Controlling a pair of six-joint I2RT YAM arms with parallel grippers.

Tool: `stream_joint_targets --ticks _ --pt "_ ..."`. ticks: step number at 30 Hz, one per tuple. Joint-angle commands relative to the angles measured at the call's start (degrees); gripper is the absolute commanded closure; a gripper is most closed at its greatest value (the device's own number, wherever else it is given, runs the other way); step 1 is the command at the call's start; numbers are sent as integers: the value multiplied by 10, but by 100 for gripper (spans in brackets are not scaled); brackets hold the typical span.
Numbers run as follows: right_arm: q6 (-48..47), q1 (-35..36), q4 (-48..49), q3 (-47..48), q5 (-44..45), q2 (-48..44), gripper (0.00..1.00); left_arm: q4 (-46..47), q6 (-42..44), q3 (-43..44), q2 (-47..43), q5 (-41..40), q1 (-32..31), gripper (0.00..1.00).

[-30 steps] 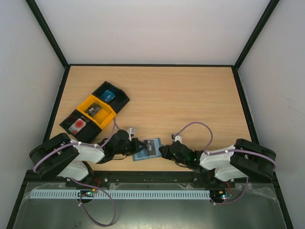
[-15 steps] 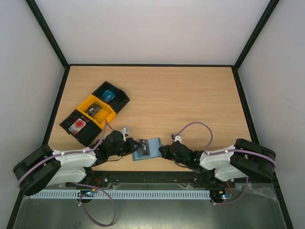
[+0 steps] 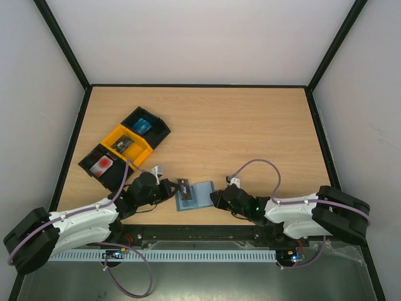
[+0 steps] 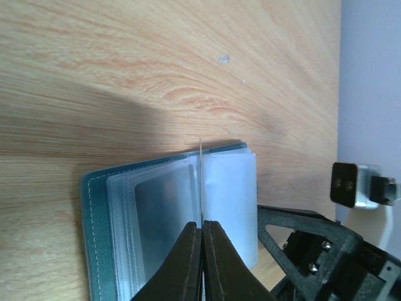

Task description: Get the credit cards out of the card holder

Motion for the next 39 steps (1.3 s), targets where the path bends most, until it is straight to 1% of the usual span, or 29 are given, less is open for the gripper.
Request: stream_joint_targets --ticks 1,6,9,12,15,19,23,27,30,32,37,39 --pt "-11 3 -98 13 24 -38 79 -31 -11 -2 -47 -18 3 97" --pt "-12 3 -111 19 21 -99 70 -32 -21 0 -95 -9 2 97" --pt "-13 2 -97 16 12 -139 65 -30 -22 3 -122 -4 3 97" --pt "-12 2 -52 8 -17 -171 61 -24 -21 5 -144 2 3 97" --pt "-2 2 17 -2 -58 -188 60 -14 -18 6 -158 13 4 97" --pt "23 3 102 -9 -99 -185 53 12 -20 7 -164 37 3 97" --pt "41 2 149 -2 -121 -160 46 50 -31 3 -165 60 4 97" --pt "61 3 195 7 -150 -116 42 83 -49 -8 -171 72 4 97" --pt "72 6 229 12 -167 -86 42 92 -55 -13 -176 73 3 97" --pt "74 8 243 16 -174 -71 45 92 -56 -14 -178 73 3 97" --pt "78 9 267 15 -181 -55 62 93 -55 -15 -177 75 3 97" --pt "78 10 273 13 -181 -54 70 98 -55 -18 -177 77 3 97"
